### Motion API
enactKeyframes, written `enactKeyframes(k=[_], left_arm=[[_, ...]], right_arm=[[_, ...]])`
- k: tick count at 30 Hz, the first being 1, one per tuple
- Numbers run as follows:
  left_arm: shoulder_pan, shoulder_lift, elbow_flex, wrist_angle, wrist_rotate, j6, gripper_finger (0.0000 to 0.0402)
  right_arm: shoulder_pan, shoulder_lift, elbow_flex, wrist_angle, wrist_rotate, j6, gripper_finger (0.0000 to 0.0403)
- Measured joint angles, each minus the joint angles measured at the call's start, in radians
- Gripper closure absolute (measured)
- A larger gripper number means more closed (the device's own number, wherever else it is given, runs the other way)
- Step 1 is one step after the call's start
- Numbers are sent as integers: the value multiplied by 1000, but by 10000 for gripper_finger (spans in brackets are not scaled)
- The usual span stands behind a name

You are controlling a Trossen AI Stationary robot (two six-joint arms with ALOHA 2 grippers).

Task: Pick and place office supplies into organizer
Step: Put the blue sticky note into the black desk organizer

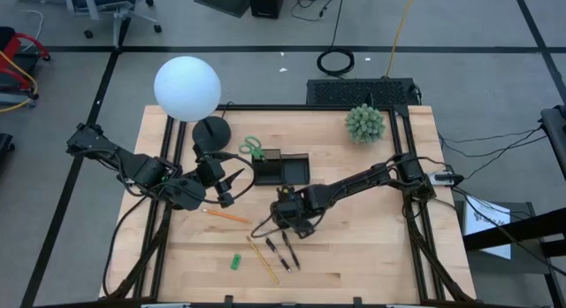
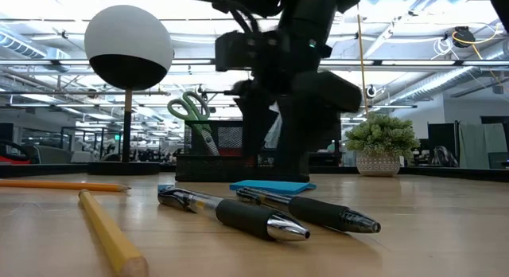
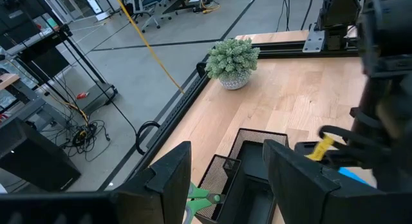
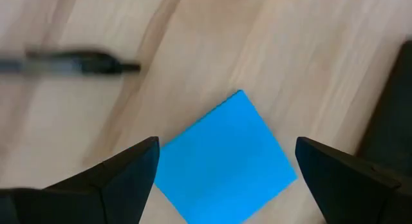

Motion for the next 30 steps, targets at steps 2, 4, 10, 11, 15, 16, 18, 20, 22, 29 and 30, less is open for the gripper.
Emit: enactKeyframes(k=[2,4,10,11,15,16,18,20,22,29,30], left_arm=[[0,0,0,0,0,0,206],[0,0,0,1,0,0,206],[0,0,0,1,0,-3,206],[0,0,0,1,0,-3,206],[0,0,0,1,0,-2,206],[0,0,0,1,0,-2,206],[0,0,0,1,0,-1,206],[0,0,0,1,0,-1,206],[0,0,0,0,0,0,206],[0,0,0,1,0,0,206],[0,0,0,1,0,0,206]], right_arm=[[-16,0,0,10,-49,95,48],[-30,0,0,16,-115,159,48],[-75,0,0,33,-240,337,48],[-84,0,0,31,-249,360,48],[-100,0,0,13,-248,308,48],[-98,0,0,4,-248,281,48],[-89,0,0,-12,-249,223,48],[-79,0,0,-37,-248,157,48],[-70,2,0,-54,-226,109,48],[-74,3,0,-66,-196,87,48],[-76,3,0,-64,-195,81,48]])
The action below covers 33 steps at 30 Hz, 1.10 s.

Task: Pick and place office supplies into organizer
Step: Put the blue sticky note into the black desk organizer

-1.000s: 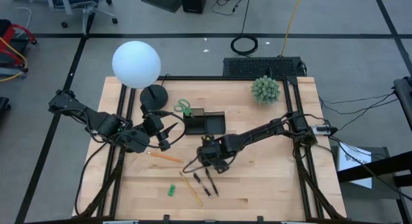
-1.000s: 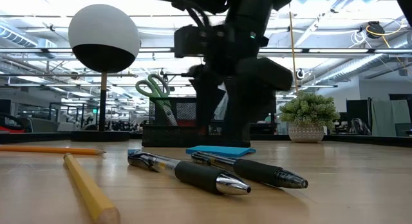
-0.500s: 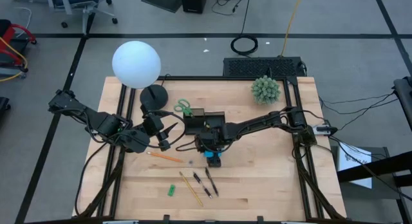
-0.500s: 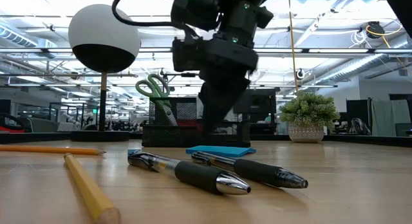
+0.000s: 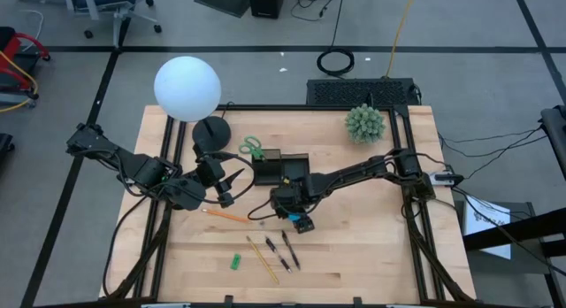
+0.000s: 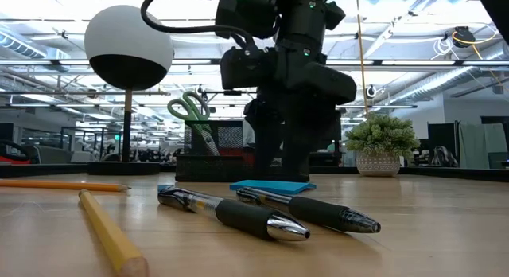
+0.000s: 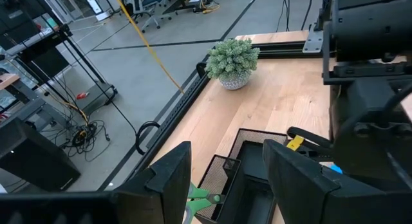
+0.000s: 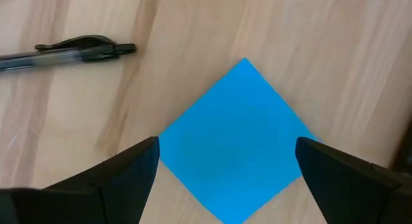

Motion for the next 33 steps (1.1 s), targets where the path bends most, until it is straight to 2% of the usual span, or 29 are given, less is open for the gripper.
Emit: enactKeyframes(k=[10,18,22,33], left_arm=[[0,0,0,1,0,0,206],[0,0,0,3,0,0,206],[0,0,0,4,0,0,206],[0,0,0,3,0,0,206]], right_arm=[[-27,-5,-129,113,-5,-34,48],[-31,-1,-140,121,-14,-28,64],[-32,1,-140,121,-27,-24,104],[-31,2,-142,120,-28,-24,256]])
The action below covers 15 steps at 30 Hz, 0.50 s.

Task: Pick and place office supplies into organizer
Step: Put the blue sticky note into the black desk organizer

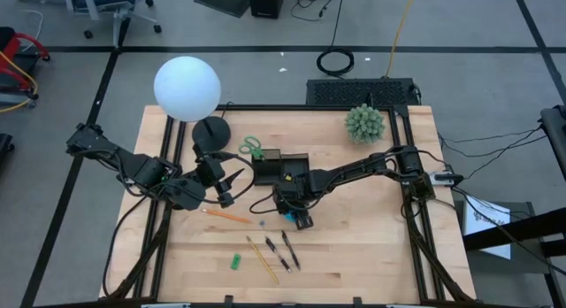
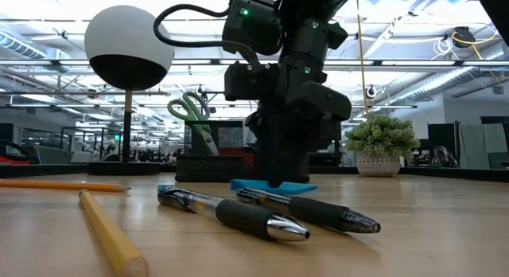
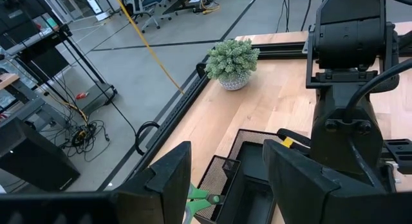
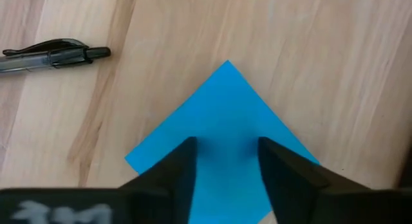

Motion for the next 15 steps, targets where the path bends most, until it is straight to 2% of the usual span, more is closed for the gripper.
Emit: enactKeyframes(k=[12,15], left_arm=[[0,0,0,0,0,0,206],[0,0,0,0,0,0,206]], right_arm=[[0,0,-1,7,-2,-41,392],[0,0,-1,14,-1,-47,397]])
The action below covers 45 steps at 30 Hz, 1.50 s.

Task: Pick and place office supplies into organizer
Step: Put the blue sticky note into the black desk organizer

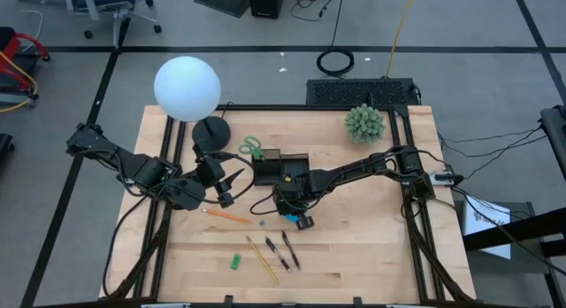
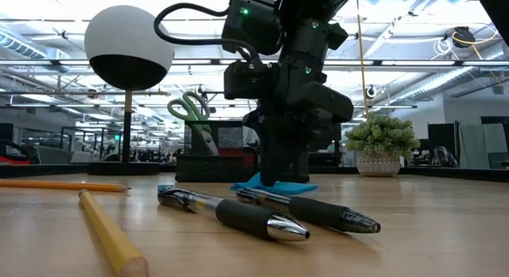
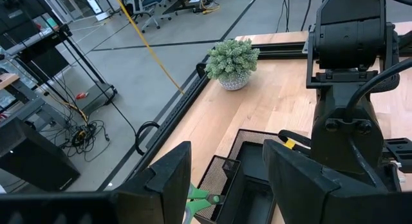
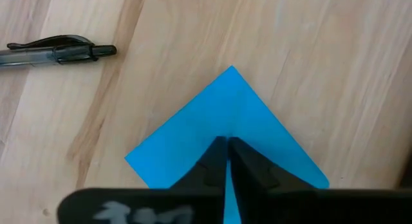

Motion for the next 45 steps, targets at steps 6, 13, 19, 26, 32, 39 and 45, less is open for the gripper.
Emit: enactKeyframes(k=[6,13,19,26,32,39,45], left_arm=[[0,0,0,0,0,0,206],[0,0,0,1,0,0,206],[0,0,0,1,0,0,206],[0,0,0,2,0,0,206],[0,0,0,3,0,0,206],[0,0,0,3,0,0,206],[0,0,0,3,0,0,206]], right_arm=[[-2,-2,4,-5,3,0,402],[-2,-28,26,-37,3,-15,403],[-2,-32,33,-66,7,-15,402],[-2,-35,35,-103,60,-35,402],[-4,-35,44,-129,87,-44,402],[-4,-35,118,-177,123,-50,403],[-4,-37,147,-189,107,-58,403]])
